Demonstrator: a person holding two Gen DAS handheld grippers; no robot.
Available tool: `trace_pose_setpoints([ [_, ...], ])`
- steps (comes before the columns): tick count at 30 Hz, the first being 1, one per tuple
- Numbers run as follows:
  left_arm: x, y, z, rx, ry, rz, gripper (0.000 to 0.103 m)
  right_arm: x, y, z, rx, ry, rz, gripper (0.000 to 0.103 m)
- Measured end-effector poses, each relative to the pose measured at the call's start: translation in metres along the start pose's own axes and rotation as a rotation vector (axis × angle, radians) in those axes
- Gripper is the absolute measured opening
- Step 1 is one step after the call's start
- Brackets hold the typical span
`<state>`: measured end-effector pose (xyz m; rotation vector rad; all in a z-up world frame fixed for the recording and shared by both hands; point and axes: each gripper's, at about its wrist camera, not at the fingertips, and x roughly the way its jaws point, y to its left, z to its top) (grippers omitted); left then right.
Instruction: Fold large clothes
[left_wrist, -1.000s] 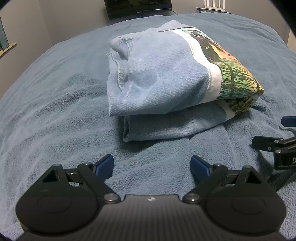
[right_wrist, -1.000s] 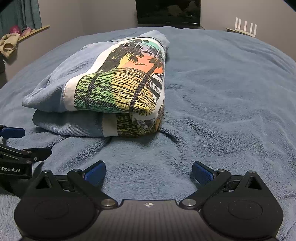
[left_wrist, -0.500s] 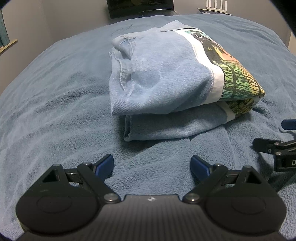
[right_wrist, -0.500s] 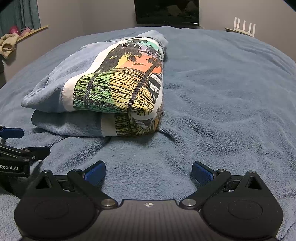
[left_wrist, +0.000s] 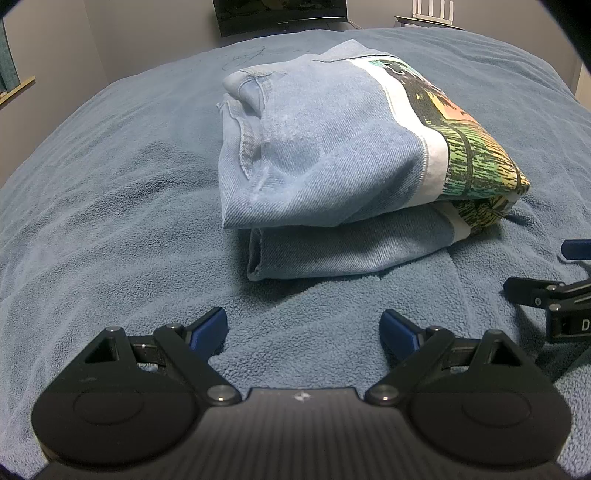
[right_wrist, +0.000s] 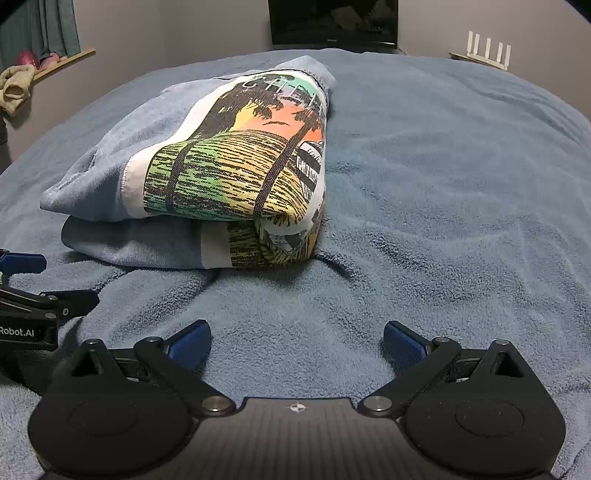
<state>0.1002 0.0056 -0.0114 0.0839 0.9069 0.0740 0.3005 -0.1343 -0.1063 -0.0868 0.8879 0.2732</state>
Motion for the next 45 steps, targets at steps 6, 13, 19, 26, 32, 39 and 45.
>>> trace_pose_setpoints([
  [6, 0.000, 0.000, 0.000, 0.001, 0.000, 0.000, 0.091, 0.001, 0.000, -0.001, 0.000, 0.002, -0.001, 0.101],
  [13, 0.000, 0.001, 0.000, 0.001, 0.000, 0.000, 0.091, 0.002, 0.000, 0.000, 0.000, 0.001, -0.001, 0.101],
  [19, -0.001, 0.001, 0.000, 0.000, 0.000, 0.000, 0.091, 0.002, 0.001, 0.000, 0.000, 0.002, -0.001, 0.101],
  [26, -0.004, 0.004, -0.001, -0.023, -0.022, 0.015, 0.091, 0.003, 0.001, -0.004, 0.002, 0.004, 0.000, 0.101],
  [32, -0.005, 0.004, -0.001, -0.024, -0.022, 0.017, 0.090, 0.003, 0.001, -0.004, 0.003, 0.005, -0.001, 0.101],
  [39, 0.000, 0.005, 0.000, -0.030, 0.028, 0.013, 0.095, 0.003, 0.000, -0.005, 0.009, 0.013, 0.000, 0.102],
  [45, 0.009, 0.013, -0.001, -0.080, 0.088, -0.035, 0.101, 0.004, 0.000, -0.006, 0.012, 0.020, 0.002, 0.101],
])
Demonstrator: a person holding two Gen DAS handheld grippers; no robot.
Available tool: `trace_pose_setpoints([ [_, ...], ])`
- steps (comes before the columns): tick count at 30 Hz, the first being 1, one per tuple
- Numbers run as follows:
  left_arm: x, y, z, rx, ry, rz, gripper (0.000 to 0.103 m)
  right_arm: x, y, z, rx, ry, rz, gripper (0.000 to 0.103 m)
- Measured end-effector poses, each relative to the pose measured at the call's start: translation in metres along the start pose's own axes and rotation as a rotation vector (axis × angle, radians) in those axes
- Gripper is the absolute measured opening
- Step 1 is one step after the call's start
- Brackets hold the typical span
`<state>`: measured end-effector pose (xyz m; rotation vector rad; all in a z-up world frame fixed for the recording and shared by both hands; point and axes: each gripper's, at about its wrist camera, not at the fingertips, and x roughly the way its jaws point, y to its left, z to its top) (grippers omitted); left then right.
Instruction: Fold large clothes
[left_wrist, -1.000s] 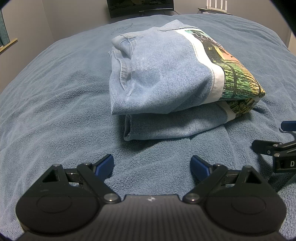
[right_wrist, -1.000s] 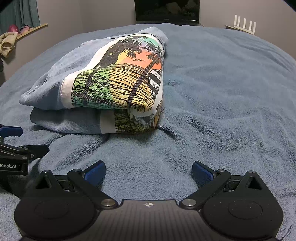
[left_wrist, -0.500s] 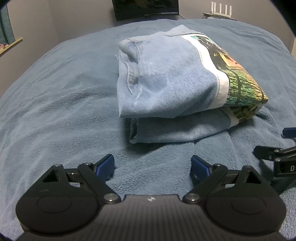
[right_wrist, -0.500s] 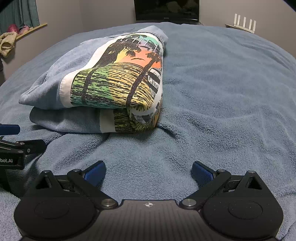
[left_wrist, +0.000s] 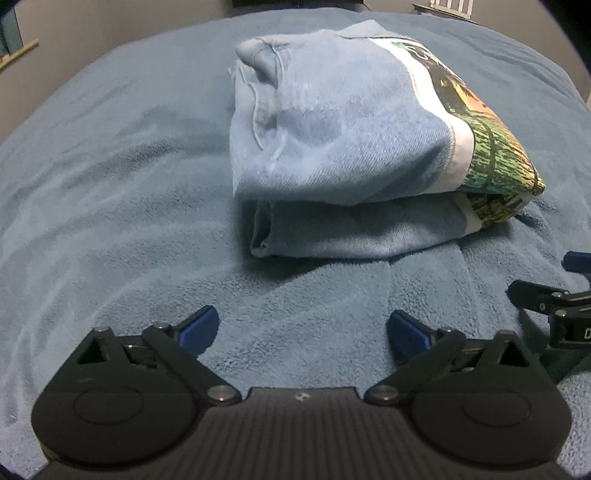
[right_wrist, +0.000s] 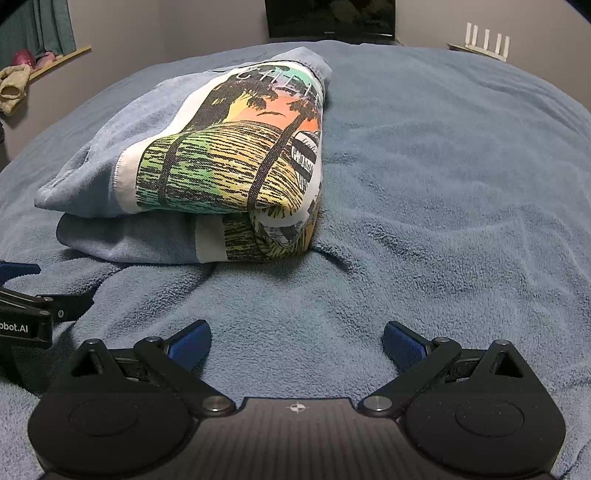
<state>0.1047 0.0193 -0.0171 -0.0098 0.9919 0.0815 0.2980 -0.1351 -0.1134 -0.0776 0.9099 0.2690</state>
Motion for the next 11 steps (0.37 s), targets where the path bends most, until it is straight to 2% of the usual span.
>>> trace_pose_setpoints([
  [7, -0.0044, 0.0022, -0.0012, -0.016, -0.020, -0.016, 0.102, 0.0017, -0.0005, 0.0000, 0.003, 0.008, 0.002, 0.101],
  [11, -0.0073, 0.0016, -0.0010, -0.008, -0.035, 0.003, 0.102, 0.0026, 0.0000, 0.0002, 0.004, 0.010, 0.003, 0.101],
])
